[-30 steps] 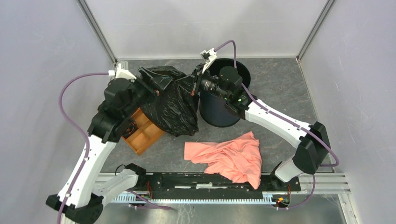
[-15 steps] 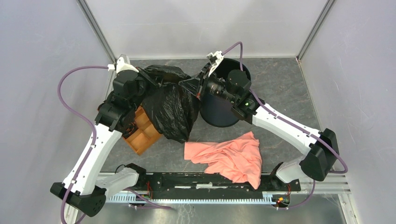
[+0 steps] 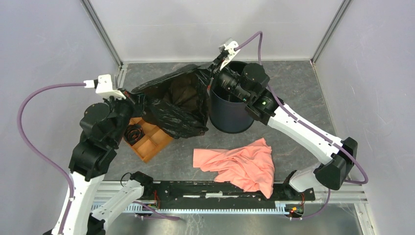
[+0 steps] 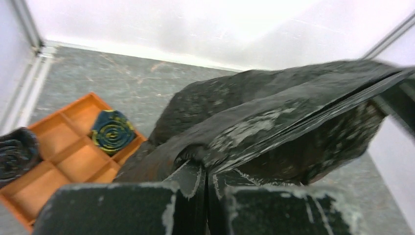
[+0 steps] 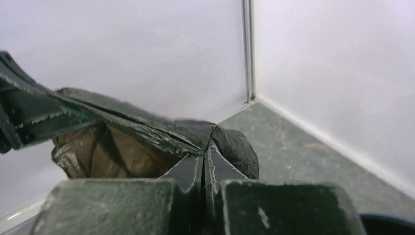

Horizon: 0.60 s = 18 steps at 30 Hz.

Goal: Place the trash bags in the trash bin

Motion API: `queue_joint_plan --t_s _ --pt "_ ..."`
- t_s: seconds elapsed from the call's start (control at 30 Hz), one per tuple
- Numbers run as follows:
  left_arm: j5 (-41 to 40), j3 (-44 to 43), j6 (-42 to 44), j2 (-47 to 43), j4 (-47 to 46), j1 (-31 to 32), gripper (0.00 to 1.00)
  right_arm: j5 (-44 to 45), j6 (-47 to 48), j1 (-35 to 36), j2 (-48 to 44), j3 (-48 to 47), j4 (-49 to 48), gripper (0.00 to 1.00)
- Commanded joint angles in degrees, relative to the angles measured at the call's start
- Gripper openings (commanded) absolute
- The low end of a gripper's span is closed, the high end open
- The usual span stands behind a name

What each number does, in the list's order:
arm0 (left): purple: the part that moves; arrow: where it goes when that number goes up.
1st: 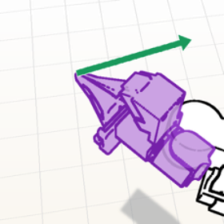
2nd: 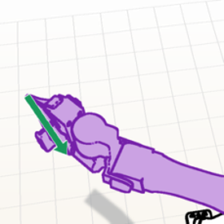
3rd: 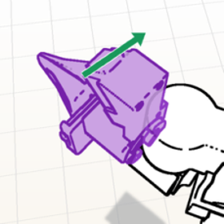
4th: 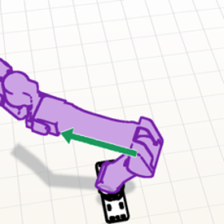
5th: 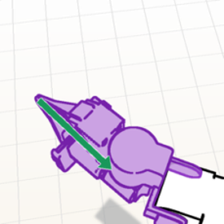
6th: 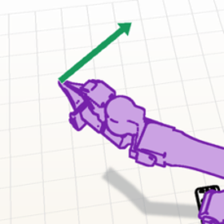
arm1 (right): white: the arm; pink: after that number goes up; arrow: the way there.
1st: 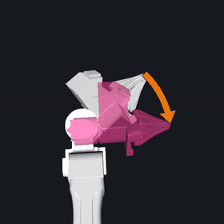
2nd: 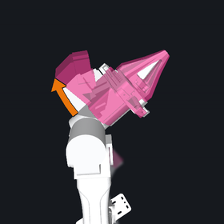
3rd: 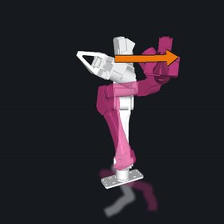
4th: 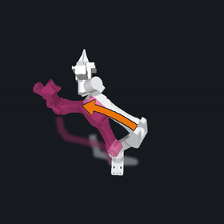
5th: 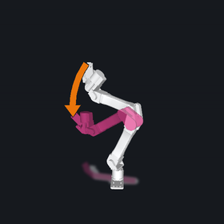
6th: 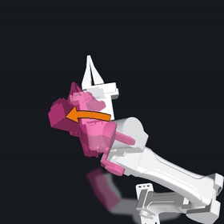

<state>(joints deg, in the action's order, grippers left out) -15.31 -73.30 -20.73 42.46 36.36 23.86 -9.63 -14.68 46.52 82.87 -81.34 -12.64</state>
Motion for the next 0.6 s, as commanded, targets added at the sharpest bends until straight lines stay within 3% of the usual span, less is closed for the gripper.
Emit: queue_joint_plan --t_s 0.0,0.2,0.27,0.37,0.47,0.53,0.57 --pt "-6.6 0.5 9.8 -1.6 1.4 -0.2 0.05 6.3 5.8 -0.1 1.4 -7.2 -1.5 0.01" --pt "-1.6 -5.7 5.9 -0.1 -1.2 -0.2 0.07 6.0 6.7 -0.1 7.1 -17.6 0.9 0.01" --pt "0.4 -7.5 5.2 -0.2 -0.6 -0.2 0.13 6.2 6.8 -0.1 7.3 -19.5 1.1 0.01" --pt "-3.2 -8.7 3.3 -1.3 2.4 -0.2 0.49 6.5 6.5 -0.2 6.3 -19.3 -0.7 0.01" --pt "-7.1 -10.5 -0.1 -2.2 7.6 -0.2 0.71 7.8 5.9 -0.1 5.1 -18.3 -2.3 0.01" --pt "-5.7 -10.8 -2.5 -3.2 10.0 -0.2 0.95 9.0 5.4 -0.1 4.6 -17.8 -3.5 0.01" --pt "-4.0 -10.9 -3.9 -3.8 11.1 -0.1 0.99 9.3 5.3 -0.1 4.6 -17.8 -4.0 0.01"
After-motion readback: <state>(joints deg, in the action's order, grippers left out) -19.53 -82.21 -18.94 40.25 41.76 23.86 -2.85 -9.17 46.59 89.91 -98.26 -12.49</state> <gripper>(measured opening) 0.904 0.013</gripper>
